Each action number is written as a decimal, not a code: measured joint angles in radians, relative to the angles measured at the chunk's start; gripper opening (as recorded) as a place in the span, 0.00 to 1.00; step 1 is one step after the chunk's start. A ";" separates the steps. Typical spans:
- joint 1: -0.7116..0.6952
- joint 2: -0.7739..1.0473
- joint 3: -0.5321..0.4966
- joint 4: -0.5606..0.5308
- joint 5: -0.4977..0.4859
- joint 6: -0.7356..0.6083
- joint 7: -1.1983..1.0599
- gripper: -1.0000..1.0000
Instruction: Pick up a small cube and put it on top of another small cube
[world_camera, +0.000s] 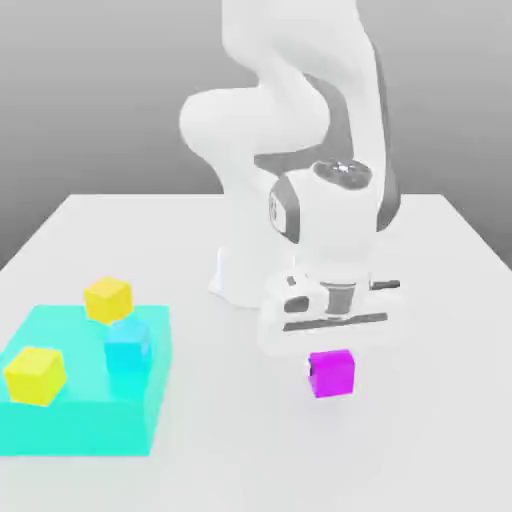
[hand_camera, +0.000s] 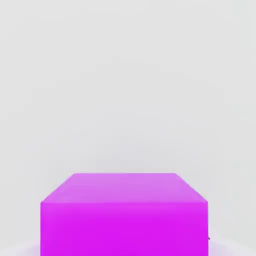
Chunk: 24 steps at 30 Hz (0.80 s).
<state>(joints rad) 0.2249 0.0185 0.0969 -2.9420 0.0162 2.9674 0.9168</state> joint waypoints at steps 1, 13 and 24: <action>0.006 -0.019 -0.003 -0.004 0.006 -0.016 -0.003 0.00; -0.091 -0.259 -0.173 -0.008 -0.013 -0.261 -0.288 0.00; -0.347 -0.497 -0.401 0.029 -0.197 -0.528 -0.658 0.00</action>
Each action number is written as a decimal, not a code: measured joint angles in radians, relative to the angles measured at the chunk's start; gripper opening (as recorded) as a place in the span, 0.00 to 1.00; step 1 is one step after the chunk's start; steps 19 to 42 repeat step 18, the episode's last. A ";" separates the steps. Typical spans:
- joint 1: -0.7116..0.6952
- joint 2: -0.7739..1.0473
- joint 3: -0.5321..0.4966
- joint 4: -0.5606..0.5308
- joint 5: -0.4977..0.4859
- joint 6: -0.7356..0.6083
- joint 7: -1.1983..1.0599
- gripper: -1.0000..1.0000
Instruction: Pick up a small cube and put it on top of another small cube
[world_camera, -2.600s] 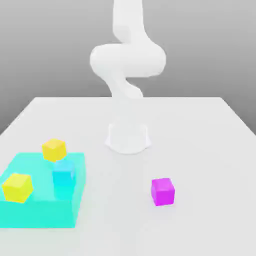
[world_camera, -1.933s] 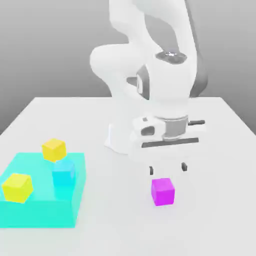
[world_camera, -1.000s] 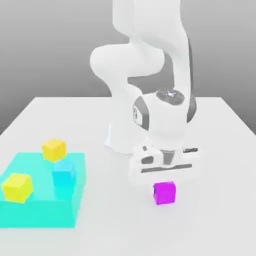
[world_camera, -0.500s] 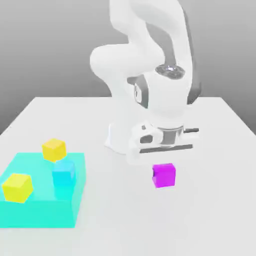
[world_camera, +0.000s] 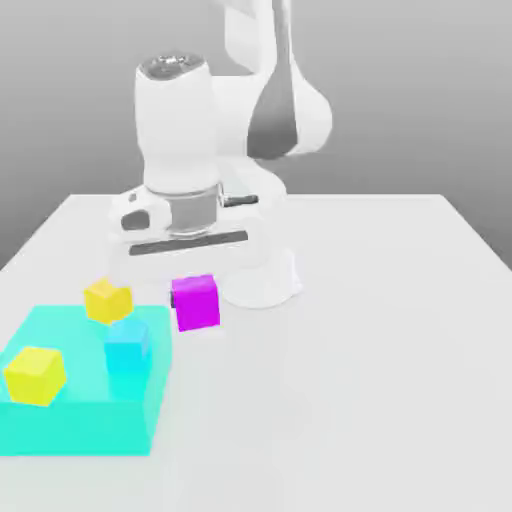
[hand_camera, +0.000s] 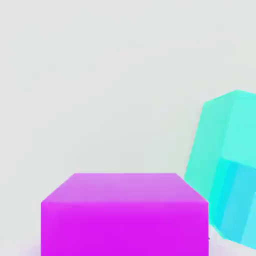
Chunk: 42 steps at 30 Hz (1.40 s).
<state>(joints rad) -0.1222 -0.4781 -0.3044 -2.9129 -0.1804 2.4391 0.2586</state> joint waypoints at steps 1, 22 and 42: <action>-0.026 -0.022 -0.018 0.004 -0.019 -0.024 -0.032 0.00; -0.234 -0.008 -0.203 -0.034 -0.194 0.038 -0.283 1.00; -0.234 -0.008 -0.203 -0.034 -0.194 0.038 -0.283 1.00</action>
